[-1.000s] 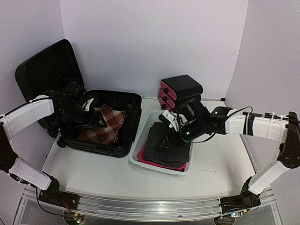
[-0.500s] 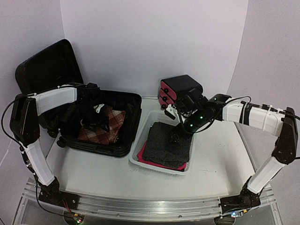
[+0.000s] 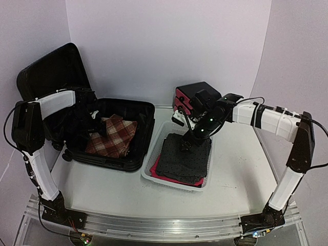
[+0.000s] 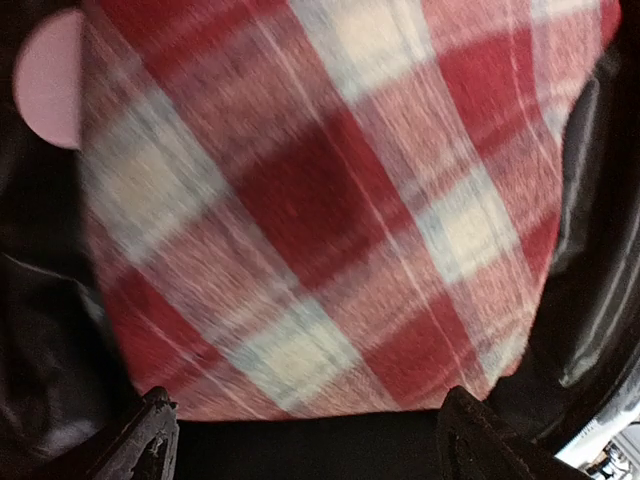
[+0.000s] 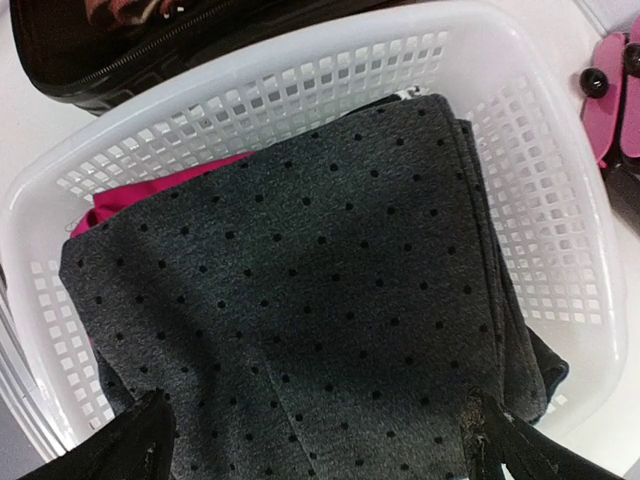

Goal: Open, take out, and arrange the luggage

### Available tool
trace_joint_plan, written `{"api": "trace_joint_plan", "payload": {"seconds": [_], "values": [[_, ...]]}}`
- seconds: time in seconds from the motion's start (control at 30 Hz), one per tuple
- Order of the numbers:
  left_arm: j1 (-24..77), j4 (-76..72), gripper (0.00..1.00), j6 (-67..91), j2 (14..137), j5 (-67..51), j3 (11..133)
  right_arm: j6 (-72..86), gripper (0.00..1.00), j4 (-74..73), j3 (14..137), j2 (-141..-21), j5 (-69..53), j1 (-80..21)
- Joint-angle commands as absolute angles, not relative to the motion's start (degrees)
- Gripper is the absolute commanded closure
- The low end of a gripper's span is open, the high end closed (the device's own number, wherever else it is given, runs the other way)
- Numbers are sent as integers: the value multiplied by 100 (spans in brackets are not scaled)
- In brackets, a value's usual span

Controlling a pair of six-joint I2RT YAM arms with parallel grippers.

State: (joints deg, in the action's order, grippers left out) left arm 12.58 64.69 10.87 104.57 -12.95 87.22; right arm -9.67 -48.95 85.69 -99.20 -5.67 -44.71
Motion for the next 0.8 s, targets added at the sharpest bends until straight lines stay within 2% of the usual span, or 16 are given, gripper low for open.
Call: {"api": "trace_joint_plan", "payload": {"seconds": [0.0,0.4,0.77], "values": [[1191,6909,9,507,10829,-940,9351,-1060,2,-4937,8922,-10021,-798,-4491],[706,7190,7,-255,11332,-622,9544,-995,2,-4948,8757,-9633,-784,-4507],[589,6887,3,-280,11398,-1387,8983,-1146,2,-4940,8855,-9614,-872,-4667]]}}
